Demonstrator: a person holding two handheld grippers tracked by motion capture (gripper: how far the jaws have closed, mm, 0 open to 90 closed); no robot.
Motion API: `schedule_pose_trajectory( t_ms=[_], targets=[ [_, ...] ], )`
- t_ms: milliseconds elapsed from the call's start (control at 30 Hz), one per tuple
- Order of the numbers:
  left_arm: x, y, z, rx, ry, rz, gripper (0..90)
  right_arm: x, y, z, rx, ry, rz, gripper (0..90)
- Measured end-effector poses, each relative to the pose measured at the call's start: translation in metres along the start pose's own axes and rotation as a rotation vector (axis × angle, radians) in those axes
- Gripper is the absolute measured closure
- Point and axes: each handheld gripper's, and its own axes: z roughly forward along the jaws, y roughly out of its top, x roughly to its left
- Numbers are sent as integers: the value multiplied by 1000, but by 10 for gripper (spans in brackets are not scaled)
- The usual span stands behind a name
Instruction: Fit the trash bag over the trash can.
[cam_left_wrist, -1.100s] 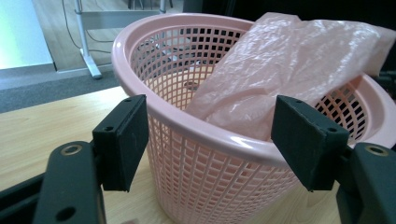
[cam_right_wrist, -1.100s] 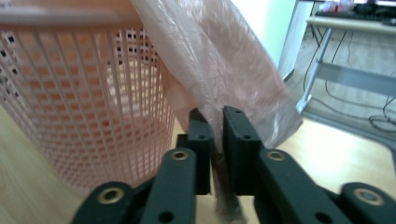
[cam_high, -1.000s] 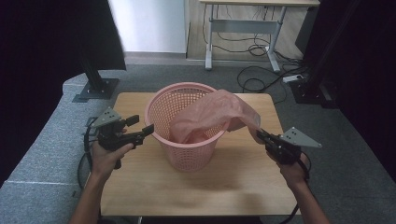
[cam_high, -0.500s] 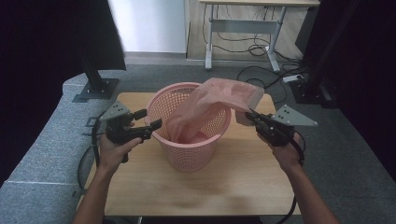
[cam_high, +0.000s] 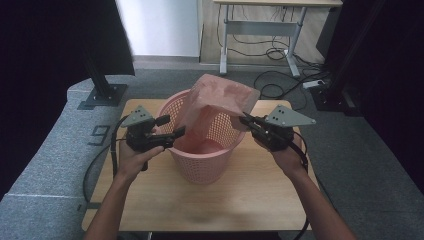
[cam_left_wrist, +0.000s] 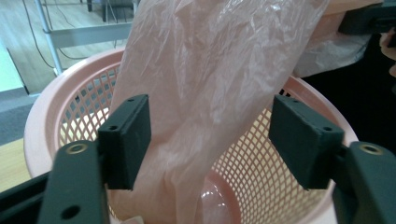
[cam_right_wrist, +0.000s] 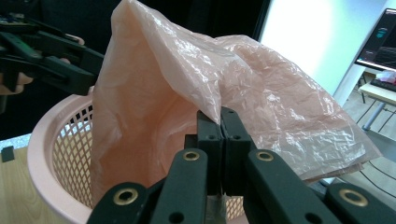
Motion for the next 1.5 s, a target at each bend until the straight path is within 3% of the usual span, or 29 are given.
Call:
schedule_pose_trajectory(
  t_ms=[167, 233, 267, 433, 533, 633, 833, 933, 1133, 1367, 1500],
  targets=[
    [0, 3, 6, 0, -30, -9, 466, 1, 1, 0, 2, 15, 1, 874],
    [-1, 3, 8, 0, -47, -7, 573, 0, 1, -2, 0, 20, -3, 871],
    [-1, 3, 9, 6, -40, -4, 680, 0, 1, -5, -4, 21, -6, 865],
    [2, 3, 10, 20, -88, -42, 878, -3, 1, -16, -12, 2, -11, 842],
    [1, 3, 9, 16, -110, -44, 896, -5, 1, -26, -19, -7, -21, 806],
    [-1, 3, 6, 15, -100, -36, 897, -7, -2, -33, -21, -8, -19, 738],
    [2, 0, 2, 17, -94, -58, 896, -8, -31, -50, -2, 18, 28, 541],
    [5, -1, -1, 21, -83, -64, 896, -8, -53, -62, 14, 25, 40, 522],
    [11, -3, -7, 19, -80, -85, 896, -10, -78, -72, 31, 35, 77, 513],
    [13, -5, -7, 26, -90, -91, 896, -14, -86, -67, 42, 22, 100, 506],
    [14, -5, -7, 32, -93, -93, 896, -18, -85, -56, 27, 32, 132, 500]
  ],
)
